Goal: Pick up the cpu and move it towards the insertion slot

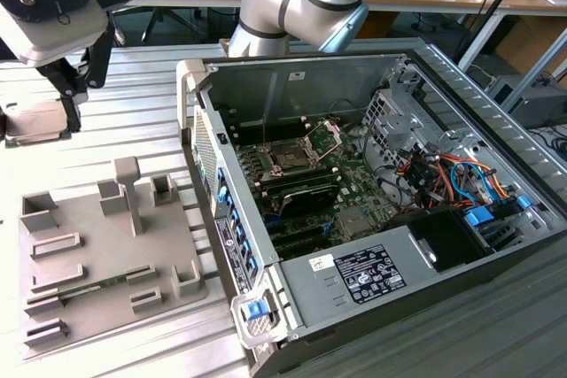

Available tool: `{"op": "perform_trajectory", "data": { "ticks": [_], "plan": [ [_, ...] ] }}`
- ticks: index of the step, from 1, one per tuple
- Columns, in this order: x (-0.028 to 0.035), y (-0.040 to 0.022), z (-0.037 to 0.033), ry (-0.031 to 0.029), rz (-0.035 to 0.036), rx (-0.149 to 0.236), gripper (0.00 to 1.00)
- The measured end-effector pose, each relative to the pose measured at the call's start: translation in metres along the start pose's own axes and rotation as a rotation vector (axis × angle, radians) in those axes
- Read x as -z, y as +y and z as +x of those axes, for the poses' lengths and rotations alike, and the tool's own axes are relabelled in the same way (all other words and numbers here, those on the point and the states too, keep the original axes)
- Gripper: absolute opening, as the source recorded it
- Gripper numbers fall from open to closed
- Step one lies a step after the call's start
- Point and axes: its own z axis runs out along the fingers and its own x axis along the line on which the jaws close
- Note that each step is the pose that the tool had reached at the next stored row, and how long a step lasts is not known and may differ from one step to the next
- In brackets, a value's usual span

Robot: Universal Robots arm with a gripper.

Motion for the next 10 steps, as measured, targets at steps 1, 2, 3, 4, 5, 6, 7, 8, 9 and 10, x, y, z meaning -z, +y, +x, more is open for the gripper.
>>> {"op": "perform_trajectory", "data": {
  "ticks": [1, 2, 3, 4, 5, 6, 7, 8, 9, 10],
  "plan": [
    [0.0000, 0.0000, -0.0006, 0.0001, 0.0000, 0.000, 0.55],
    [0.0000, -0.0001, -0.0014, 0.0001, 0.0000, 0.000, 0.55],
    [0.0000, -0.0001, -0.0025, 0.0001, 0.0001, 0.000, 0.55],
    [0.0000, -0.0002, -0.0037, 0.0002, 0.0000, 0.000, 0.55],
    [0.0000, -0.0003, -0.0049, 0.0002, 0.0001, 0.000, 0.55],
    [0.0000, -0.0003, -0.0059, 0.0002, 0.0000, 0.000, 0.55],
    [0.0000, -0.0004, -0.0066, 0.0003, 0.0000, 0.000, 0.55],
    [0.0000, -0.0004, -0.0070, 0.0002, -0.0001, 0.000, 0.55],
    [0.0000, -0.0004, -0.0074, 0.0002, 0.0000, 0.000, 0.55],
    [0.0001, -0.0004, -0.0079, 0.0003, 0.0001, 0.000, 0.55]
  ]
}}
